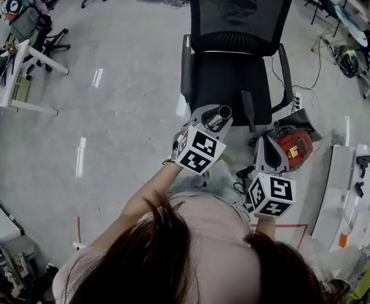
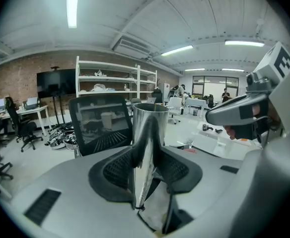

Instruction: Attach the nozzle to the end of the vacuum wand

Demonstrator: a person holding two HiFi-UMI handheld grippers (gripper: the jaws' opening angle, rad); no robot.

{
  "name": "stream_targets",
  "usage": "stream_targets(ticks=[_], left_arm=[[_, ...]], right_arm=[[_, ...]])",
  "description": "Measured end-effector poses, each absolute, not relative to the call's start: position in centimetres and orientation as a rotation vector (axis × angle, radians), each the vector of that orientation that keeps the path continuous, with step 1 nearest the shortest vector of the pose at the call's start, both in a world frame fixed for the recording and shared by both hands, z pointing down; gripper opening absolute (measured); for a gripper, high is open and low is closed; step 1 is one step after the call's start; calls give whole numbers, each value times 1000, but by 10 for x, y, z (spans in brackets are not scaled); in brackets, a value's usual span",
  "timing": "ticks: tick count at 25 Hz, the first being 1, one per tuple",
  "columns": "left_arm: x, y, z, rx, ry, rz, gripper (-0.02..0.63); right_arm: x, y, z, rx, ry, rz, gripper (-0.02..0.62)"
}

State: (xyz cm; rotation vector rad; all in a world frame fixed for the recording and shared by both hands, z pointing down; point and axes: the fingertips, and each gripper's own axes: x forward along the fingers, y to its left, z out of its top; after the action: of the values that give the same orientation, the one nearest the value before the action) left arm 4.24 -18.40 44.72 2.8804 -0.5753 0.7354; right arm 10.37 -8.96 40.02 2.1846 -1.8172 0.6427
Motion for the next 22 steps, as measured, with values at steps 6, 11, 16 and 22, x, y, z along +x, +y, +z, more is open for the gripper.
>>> stream_targets(ticks=[6, 11, 16, 22], left_arm=[[48, -184, 446, 2875, -678, 694, 158], [58, -187, 446, 2874, -774, 676, 158], [61, -189, 447, 2871, -814, 659, 158], [68, -192, 447, 2860, -857, 643, 158]], right_arm=[[146, -87, 415, 2123, -1891, 731, 28], [183, -85, 435, 2046, -1933, 770, 28], [204, -94, 454, 1969, -1966, 799, 28], [225, -103, 476, 1862, -2020, 819, 28]])
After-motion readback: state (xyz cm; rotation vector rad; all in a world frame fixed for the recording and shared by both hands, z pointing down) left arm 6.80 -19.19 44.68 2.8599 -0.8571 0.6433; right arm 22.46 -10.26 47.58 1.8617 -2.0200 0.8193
